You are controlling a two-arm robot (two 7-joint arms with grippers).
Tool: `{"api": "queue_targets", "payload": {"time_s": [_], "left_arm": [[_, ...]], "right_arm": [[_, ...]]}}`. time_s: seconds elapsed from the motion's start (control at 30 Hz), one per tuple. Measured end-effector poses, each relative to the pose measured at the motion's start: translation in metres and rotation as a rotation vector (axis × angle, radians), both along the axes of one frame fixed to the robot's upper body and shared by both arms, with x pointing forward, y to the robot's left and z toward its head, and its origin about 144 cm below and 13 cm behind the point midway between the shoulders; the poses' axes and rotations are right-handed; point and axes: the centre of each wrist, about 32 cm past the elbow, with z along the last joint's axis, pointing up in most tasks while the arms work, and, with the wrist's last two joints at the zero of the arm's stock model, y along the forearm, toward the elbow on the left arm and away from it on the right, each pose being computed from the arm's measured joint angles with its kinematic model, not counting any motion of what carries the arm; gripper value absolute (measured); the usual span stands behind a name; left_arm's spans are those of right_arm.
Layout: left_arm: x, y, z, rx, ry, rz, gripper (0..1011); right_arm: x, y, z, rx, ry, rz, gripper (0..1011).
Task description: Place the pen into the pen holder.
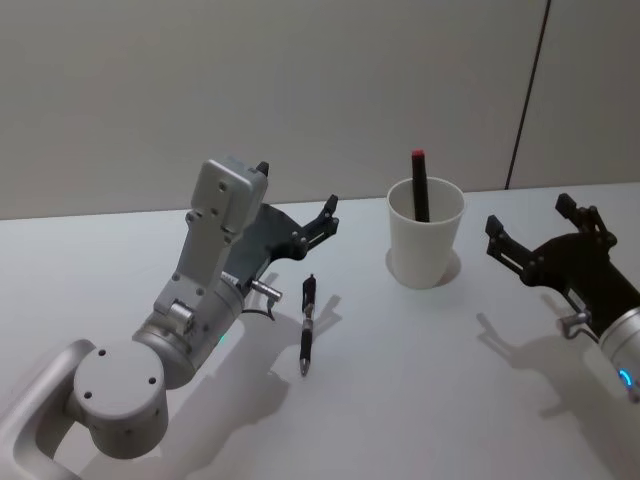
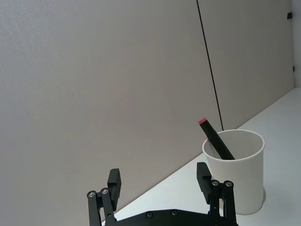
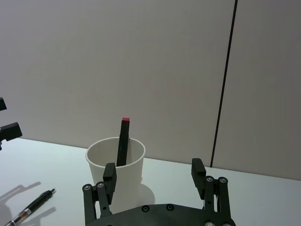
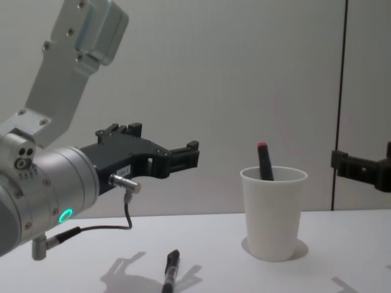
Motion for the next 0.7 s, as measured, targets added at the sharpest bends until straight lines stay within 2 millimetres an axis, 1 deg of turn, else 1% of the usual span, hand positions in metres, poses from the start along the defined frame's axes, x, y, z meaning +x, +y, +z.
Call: {"api": "queue_targets", "payload": {"time_s": [0.43,0.7], "left_arm": [[-0.0001,0.0000,-0.0002,0.001,0.002,0.001,1001],[-0.0060,-0.0039,-0.0006,-0.002,0.051,0.012,1001]], "right_arm": [[-0.0027,-0.0003,-0.0013,0.001,0.002,-0.008,1002],[-0.0028,-0.0001,-0.0014,0.001,0.003,-0.007,1001]]}}
